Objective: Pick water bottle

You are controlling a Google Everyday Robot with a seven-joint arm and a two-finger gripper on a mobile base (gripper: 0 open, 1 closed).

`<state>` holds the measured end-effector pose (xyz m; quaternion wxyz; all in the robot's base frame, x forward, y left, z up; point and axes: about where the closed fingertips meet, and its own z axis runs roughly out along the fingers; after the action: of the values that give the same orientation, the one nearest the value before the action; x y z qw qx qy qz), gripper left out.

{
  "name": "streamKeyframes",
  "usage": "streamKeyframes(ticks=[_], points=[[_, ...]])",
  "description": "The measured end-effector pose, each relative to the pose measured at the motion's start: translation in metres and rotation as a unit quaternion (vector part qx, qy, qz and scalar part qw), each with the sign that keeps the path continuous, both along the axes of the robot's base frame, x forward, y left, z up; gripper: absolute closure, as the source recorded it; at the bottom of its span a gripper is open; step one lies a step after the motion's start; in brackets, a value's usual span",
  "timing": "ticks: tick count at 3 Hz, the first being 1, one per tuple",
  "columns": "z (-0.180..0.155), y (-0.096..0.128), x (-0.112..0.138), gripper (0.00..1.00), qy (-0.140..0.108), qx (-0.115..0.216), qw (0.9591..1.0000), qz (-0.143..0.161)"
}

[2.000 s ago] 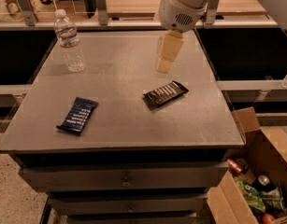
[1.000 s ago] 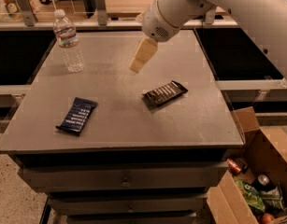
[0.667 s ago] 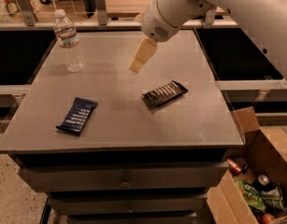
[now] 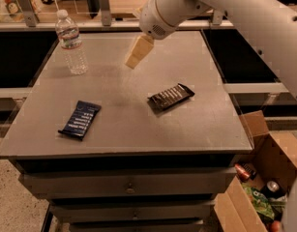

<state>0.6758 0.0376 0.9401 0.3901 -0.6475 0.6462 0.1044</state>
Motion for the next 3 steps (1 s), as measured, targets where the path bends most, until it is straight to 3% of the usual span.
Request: streamKeyframes(ticks=[1,3], points=[[0.006,0.023,0.029,0.0,-0.027,0.029,0.9991,0.012],[0.002,0.1,0.057,0.0,-0.018,0.082,0.9926,0.088]])
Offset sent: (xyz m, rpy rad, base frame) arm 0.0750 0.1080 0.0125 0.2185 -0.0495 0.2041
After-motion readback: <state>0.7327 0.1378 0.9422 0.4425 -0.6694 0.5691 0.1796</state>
